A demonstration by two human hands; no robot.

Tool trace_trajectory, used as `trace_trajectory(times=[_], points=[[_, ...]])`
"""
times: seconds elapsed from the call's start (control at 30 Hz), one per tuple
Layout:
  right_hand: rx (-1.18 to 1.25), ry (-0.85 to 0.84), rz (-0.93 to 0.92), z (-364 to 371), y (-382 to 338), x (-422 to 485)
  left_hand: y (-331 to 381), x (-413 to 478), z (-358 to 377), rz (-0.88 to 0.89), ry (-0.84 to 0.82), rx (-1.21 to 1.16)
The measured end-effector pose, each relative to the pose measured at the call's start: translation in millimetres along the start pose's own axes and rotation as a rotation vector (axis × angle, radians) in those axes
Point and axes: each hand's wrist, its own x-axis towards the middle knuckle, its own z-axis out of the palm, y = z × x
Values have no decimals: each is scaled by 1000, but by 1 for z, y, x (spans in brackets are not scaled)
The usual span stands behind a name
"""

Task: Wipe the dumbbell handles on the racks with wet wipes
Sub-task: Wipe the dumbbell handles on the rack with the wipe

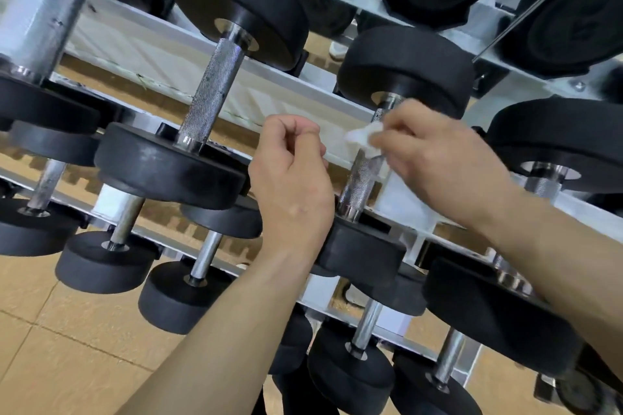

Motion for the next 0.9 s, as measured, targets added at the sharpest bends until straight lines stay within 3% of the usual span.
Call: trace_trajectory(times=[0.07, 0.13, 0.33, 0.43, 0.53, 0.63, 0.77, 0.9], points=[[-79, 75, 120, 2, 4, 10, -1, 0, -1, 18, -8, 14], [-100, 100, 111, 13, -4, 6, -1, 0, -2, 39, -20, 33], [270, -48, -170, 21, -22, -25, -2, 1, -4, 35, -16, 38], [168, -102, -349, 13, -19, -21, -3, 2, -4, 34, -11, 37], [-11, -48, -477, 12, -5, -11, -2, 2, -4, 36, -13, 24], [-169, 30, -416, 15, 16, 0, -2, 3, -4, 29, -19, 20], [-290, 145, -168, 15, 17, -1, -3, 4, -4, 4, -21, -2], [-206, 86, -94, 25, 2, -14, -2, 4, -3, 11, -24, 3]])
